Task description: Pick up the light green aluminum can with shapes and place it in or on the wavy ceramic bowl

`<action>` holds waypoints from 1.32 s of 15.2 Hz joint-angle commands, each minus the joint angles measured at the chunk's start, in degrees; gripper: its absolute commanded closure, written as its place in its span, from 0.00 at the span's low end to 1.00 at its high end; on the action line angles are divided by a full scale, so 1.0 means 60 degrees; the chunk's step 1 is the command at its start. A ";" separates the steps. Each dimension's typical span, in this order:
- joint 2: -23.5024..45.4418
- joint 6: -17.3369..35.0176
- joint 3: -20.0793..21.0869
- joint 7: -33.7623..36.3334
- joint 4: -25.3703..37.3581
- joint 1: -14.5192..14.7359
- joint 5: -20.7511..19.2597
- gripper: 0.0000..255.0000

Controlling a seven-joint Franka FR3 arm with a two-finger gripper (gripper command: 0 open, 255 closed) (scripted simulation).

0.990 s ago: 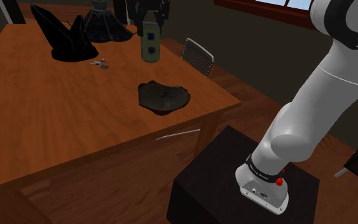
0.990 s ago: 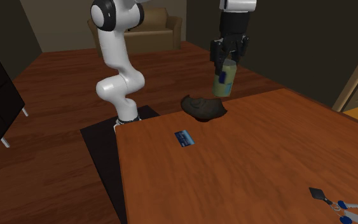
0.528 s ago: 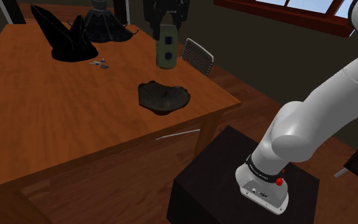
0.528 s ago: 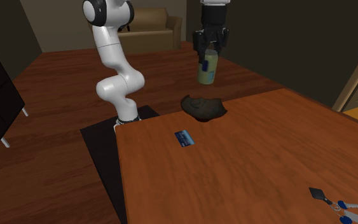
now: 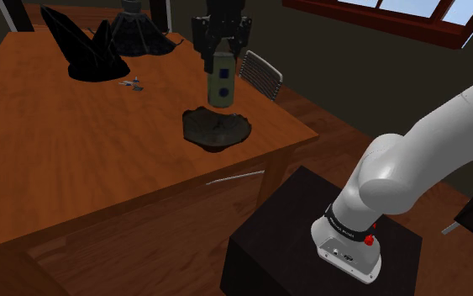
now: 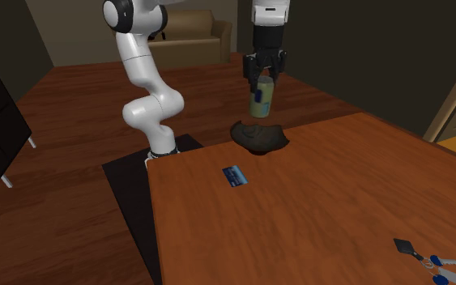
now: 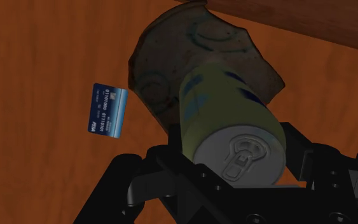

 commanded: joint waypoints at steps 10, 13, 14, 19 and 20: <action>-0.0302 0.1401 0.0029 -0.0081 -0.1691 0.0044 0.0085 1.00; -0.0305 0.1425 0.0031 -0.0082 -0.1718 0.0044 0.0087 1.00; -0.0305 0.1425 0.0031 -0.0082 -0.1718 0.0044 0.0087 1.00; -0.0306 0.1426 0.0031 -0.0081 -0.1719 0.0045 0.0087 0.00; -0.0305 0.1426 0.0031 -0.0081 -0.1719 0.0044 0.0087 0.00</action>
